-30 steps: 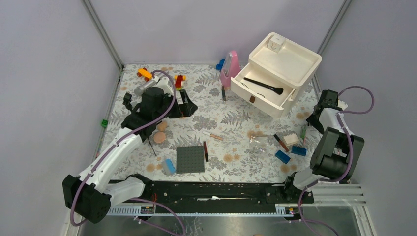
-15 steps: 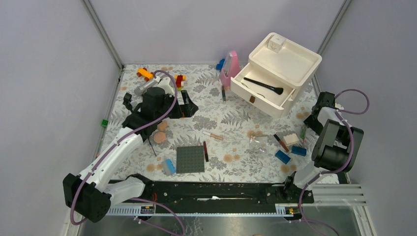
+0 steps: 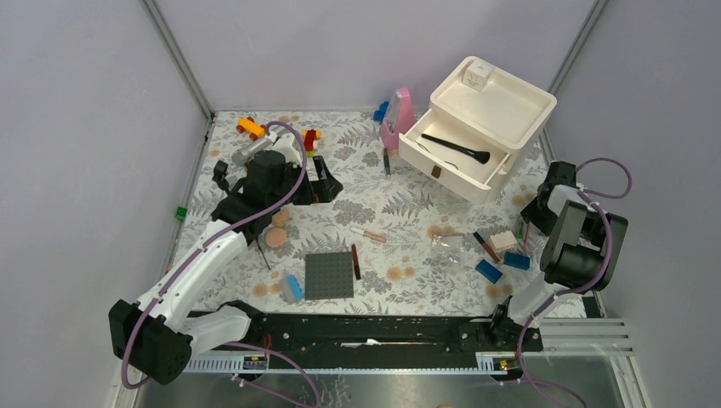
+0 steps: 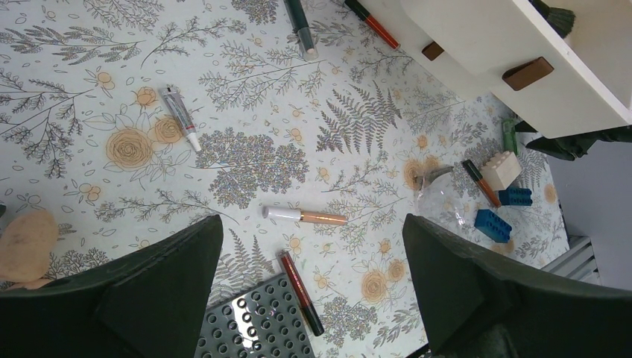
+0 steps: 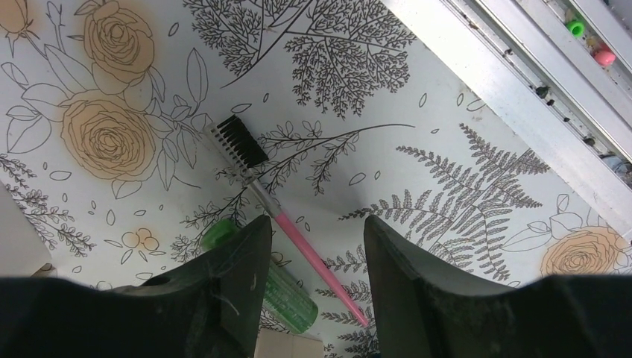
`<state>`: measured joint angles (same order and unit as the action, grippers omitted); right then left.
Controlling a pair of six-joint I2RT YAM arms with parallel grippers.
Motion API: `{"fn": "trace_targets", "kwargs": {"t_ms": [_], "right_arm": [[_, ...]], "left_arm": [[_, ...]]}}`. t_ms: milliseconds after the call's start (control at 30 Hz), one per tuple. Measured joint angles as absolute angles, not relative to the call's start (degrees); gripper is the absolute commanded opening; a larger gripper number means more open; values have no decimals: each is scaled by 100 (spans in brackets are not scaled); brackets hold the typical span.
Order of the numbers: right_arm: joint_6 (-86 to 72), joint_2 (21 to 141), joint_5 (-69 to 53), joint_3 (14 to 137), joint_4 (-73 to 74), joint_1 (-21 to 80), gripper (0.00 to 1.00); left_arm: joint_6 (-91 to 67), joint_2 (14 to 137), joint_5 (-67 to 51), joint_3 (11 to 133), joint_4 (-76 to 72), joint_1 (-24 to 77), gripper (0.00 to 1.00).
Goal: Organize the makeup
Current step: Pick up the makeup brush from the center of the board.
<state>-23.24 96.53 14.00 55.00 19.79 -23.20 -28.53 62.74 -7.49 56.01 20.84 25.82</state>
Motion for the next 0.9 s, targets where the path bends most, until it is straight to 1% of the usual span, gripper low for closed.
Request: {"fn": "trace_targets", "kwargs": {"t_ms": [267,333,500,633,733,900], "right_arm": [[-2279,9655,1188,5498,1968,-2324,53],[-2272,9666,1127,5498,1962,-2327,50],[-2182,9762,1127,5544,1981,-2327,37],[-2082,9859,1192,5645,2029,-2327,21],[-2023,9939,1260,5734,2023,-2327,7],[-1984,9939,1256,5736,2010,-2327,0]], "left_arm": [[-2853,6274,-746,5601,2084,2582,99],[-2853,6274,-746,5601,2084,2582,99],[-2853,6274,-746,5601,2084,2582,99],[-2853,6274,-746,5601,2084,2582,99],[-2853,6274,-746,5601,2084,2582,99],[-2853,6274,-746,5601,2084,2582,99]]}}
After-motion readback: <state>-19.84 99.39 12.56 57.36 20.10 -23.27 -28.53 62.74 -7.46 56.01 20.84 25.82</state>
